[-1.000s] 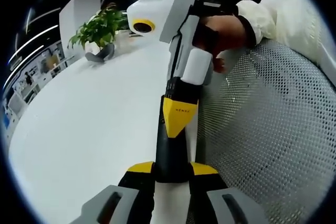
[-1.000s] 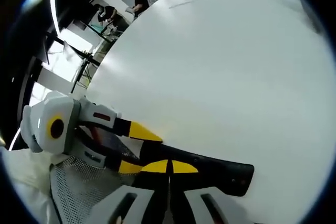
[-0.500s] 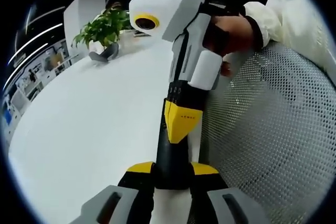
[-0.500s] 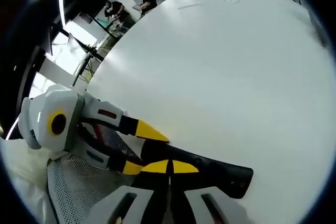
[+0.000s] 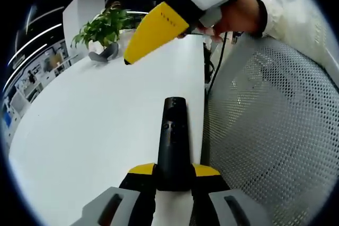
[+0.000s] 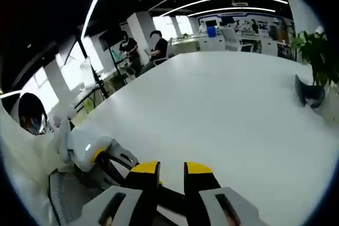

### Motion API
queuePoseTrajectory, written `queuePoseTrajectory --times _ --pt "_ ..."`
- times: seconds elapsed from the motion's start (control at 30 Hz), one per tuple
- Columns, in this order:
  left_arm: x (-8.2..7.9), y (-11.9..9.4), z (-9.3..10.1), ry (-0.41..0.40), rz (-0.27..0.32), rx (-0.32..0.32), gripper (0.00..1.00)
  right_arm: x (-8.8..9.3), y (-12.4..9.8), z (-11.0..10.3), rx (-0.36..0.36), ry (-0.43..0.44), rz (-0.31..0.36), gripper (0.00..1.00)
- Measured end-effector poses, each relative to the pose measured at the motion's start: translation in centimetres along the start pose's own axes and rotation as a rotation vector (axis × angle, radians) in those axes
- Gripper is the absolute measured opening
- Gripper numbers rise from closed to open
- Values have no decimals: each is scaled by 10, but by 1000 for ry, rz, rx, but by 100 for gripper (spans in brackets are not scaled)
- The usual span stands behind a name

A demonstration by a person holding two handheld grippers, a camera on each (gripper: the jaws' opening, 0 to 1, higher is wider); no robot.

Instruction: Press the specified remote control buttons in sequence, fully releasing each button before pressing the next.

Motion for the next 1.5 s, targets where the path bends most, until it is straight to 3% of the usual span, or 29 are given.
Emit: queuePoseTrajectory --times 0.1,0.27,0.43,0.57,0.83,1.17,1.5 --pt "0 0 -1 0 -6 1 24 -6 -14 7 59 -23 69 33" --pt "1 -1 -2 -1 -15 6 24 3 -28 17 152 -65 122 56" --pt "1 -2 -7 3 -19 13 24 8 -32 37 282 -53 178 87" --pt "2 -4 -13 -2 -18 12 23 1 -33 43 341 -94 222 97" --pt "2 -11 -33 7 -53 10 23 4 -28 45 373 -143 212 97" --pt "0 -14 -72 64 -141 16 23 5 -29 48 391 -156 213 95" --pt "-2 -17 -107 92 -182 20 23 4 -32 51 416 -163 226 93"
Point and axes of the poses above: the point that each gripper's makers call its tool centre point, and the gripper's own axes: y roughly forward along the fingers, z roughly to its right, x roughly out of its underside, the point moved 3 cm from there along -y, roughly backward along the fingers, and after that the axes turned 10 degrees about x, right-handed, at the moved point
